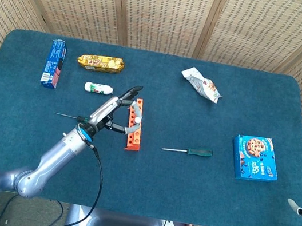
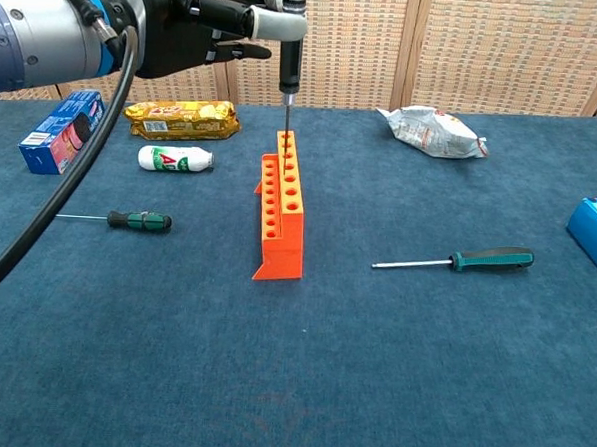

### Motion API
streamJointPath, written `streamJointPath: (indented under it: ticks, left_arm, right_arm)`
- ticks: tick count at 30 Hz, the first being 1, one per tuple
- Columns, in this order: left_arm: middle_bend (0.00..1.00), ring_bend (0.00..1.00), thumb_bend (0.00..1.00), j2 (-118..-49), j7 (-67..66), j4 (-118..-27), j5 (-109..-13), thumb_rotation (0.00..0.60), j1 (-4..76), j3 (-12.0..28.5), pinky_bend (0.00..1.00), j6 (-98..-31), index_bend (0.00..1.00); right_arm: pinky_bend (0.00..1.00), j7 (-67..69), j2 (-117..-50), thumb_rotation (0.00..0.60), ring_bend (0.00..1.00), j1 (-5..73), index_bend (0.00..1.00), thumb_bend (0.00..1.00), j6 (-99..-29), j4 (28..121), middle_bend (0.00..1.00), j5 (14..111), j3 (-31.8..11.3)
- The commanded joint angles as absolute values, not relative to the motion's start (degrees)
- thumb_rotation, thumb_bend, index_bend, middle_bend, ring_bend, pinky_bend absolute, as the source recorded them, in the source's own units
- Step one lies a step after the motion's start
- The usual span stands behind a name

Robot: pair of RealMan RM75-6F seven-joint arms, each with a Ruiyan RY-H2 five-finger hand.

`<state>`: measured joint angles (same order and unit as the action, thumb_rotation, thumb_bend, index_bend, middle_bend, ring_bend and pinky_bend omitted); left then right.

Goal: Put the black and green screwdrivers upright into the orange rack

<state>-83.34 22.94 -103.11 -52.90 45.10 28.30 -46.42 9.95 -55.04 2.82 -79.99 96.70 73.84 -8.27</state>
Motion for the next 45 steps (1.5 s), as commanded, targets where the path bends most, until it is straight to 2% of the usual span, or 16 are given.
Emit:
streamJointPath:
  ticks: [1,45]
  left_arm:
    - [0.00,0.00,0.40,-84.10,22.82,-102.15,-52.85,0.600,45.53,27.81,0.00,-46.82,0.68]
    - [0.00,0.00,0.41,-89.94,25.00,-94.27,-50.76,0.600,48.97,26.90,0.00,-45.64,0.68]
  right_arm:
    - [0.00,10.07,-55.01,0.600,0.00,2.79,0.00,0.00,-80.02,96.62,0.00,73.91,-8.27]
    - [0.00,13.39,-54.06,0.600,0.00,2.58,0.00,0.00,-79.15,95.50,0.00,73.66,-8.58]
